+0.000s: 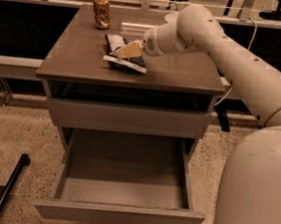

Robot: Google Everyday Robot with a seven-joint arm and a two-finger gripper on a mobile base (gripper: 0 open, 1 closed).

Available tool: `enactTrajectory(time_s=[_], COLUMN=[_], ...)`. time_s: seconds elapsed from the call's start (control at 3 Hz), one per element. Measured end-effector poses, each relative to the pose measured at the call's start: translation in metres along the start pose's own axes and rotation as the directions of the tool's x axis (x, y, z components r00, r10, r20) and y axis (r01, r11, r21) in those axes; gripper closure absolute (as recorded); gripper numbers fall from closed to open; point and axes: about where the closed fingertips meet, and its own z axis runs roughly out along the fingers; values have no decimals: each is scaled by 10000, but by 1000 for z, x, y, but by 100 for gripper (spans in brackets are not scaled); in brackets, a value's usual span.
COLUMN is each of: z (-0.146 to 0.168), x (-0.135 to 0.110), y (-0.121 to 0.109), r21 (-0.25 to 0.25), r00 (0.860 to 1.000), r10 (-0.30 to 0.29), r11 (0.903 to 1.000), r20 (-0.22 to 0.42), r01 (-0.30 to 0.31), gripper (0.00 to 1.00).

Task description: Place blue chip bag into middle drawer

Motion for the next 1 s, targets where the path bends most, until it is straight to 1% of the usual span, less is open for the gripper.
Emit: enactTrajectory(time_s=[0.33, 0.67, 1.0], z=[-2, -9, -30], x=[3, 1, -8], y=[0, 6, 22], r21=[94, 269, 633], r00=[10000, 10000, 9997], r10=[88, 54, -216], r11=[9999, 9996, 9978], r20=[-10, -20, -71], r01=[-88, -54, 220], gripper=[63, 86, 100])
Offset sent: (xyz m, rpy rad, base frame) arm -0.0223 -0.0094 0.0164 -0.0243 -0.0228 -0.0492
